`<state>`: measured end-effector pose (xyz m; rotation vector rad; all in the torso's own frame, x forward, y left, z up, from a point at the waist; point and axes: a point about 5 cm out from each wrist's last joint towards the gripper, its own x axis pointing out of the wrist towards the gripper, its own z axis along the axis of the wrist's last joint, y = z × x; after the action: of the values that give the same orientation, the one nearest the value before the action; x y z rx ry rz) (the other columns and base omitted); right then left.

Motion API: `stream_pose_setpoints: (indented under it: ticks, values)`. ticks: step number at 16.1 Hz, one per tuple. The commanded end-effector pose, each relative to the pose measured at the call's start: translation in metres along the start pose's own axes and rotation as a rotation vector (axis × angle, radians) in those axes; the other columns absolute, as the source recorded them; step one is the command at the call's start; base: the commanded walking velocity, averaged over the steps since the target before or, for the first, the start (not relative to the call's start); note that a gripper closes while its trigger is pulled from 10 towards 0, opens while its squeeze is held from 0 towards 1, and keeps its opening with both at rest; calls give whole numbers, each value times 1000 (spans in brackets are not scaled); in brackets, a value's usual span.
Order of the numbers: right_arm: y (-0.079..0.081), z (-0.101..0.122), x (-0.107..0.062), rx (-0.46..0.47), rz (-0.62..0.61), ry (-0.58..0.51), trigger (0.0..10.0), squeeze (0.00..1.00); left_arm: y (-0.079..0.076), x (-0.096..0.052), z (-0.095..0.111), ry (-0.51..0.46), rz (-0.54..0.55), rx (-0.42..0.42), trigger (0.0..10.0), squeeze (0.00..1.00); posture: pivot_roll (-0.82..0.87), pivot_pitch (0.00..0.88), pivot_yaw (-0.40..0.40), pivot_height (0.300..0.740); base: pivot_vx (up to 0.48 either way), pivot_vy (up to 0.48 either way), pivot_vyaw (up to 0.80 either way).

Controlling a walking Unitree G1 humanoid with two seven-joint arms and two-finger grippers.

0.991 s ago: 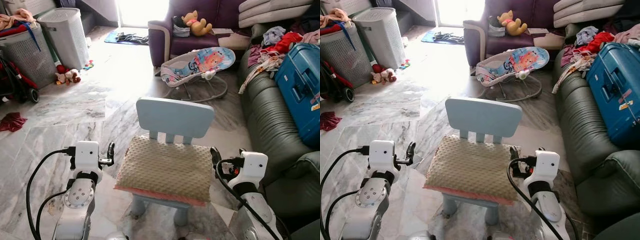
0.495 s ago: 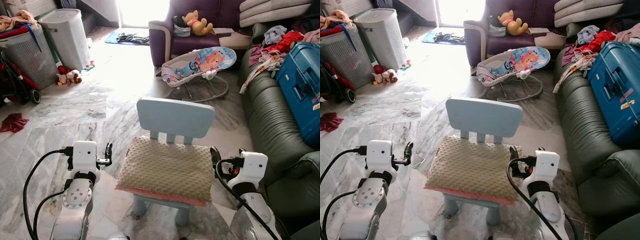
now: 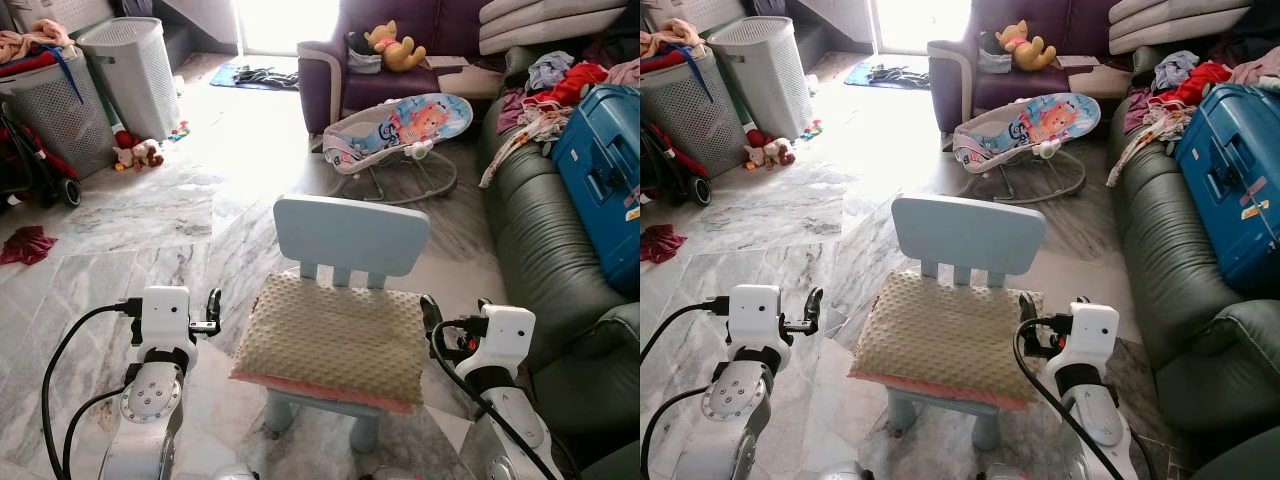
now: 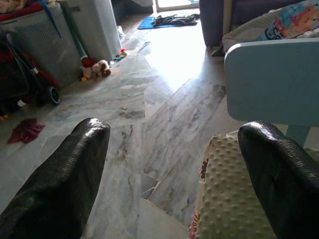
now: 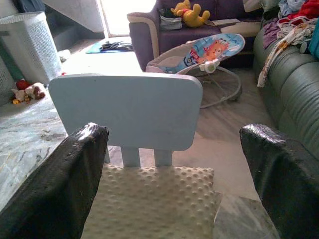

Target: Move the pillow to the sofa

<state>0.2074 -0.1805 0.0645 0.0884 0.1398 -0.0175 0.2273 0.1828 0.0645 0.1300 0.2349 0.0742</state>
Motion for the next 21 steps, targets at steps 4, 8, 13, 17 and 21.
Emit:
stream_pose_setpoints:
  ticks: [4, 8, 13, 17, 21]
  values:
    - [1, 6, 1, -1, 5, -22, 10000, 0, 4, -1, 4, -9, 16, 2, 10000, 0, -22, 0, 21, 740, 0, 0, 0]
    - [0, 6, 2, 2, 6, -22, 10000, 0, 4, -1, 4, -9, 16, 0, 10000, 0, -19, 0, 22, 740, 0, 0, 0]
    - [0, 6, 3, 2, 13, -24, 10000, 0, 1, 1, 5, -16, 10, 3, 10000, 0, -19, 0, 18, 740, 0, 0, 0]
    - [0, 6, 5, -1, 16, -24, 10000, 0, 0, 2, 6, -21, 9, -1, 10000, 0, -20, 0, 19, 740, 0, 0, 0]
    - [0, 7, 6, -6, 16, -27, 10000, 0, 0, 3, 6, -22, 10, -7, 10000, 0, -22, 0, 18, 740, 0, 0, 0]
